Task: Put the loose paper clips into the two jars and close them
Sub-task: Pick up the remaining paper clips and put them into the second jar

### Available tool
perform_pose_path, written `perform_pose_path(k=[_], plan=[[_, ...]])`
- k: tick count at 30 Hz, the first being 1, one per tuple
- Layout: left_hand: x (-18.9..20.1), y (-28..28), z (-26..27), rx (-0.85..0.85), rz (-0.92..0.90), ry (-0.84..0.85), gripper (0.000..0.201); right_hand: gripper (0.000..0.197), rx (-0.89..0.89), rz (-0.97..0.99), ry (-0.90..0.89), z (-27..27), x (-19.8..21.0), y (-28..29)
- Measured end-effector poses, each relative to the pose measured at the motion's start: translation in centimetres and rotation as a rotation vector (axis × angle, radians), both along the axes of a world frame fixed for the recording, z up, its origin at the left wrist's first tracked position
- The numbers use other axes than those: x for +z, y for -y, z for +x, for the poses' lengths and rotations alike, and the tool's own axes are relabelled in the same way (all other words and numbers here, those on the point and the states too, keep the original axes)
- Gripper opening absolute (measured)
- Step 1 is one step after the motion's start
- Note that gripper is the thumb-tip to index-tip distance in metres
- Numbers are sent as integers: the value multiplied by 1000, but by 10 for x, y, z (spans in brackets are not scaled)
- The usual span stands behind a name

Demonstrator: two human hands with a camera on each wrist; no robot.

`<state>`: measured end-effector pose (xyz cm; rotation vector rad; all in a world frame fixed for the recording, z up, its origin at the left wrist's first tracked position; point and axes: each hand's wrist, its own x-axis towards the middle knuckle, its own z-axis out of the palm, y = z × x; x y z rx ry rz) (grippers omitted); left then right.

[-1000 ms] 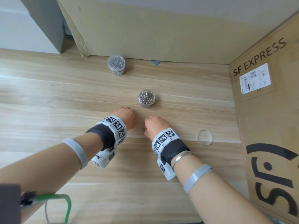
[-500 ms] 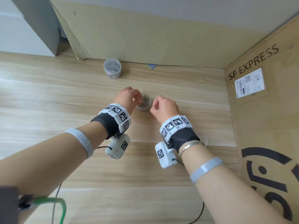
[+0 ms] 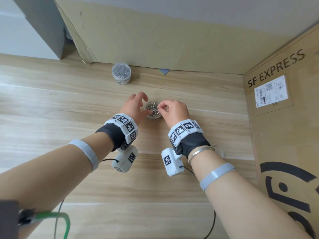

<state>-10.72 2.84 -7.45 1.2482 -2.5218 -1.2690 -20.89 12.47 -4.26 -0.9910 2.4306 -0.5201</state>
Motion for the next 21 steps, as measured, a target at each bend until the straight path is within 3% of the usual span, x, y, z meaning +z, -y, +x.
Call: perform_pose_path(k=[5, 9, 14, 21], plan=[[2, -1, 5, -18, 94, -73, 77, 12, 4, 35, 21, -3, -5, -3], [-5, -2, 3, -171, 62, 58, 94, 16, -28, 13, 97, 1, -4, -5], [-13, -8, -2, -169, 22, 87, 86, 12, -139, -33, 88, -8, 0, -21], [-13, -15, -3, -201, 14, 84, 76, 22, 55, 28, 50, 1, -3, -32]])
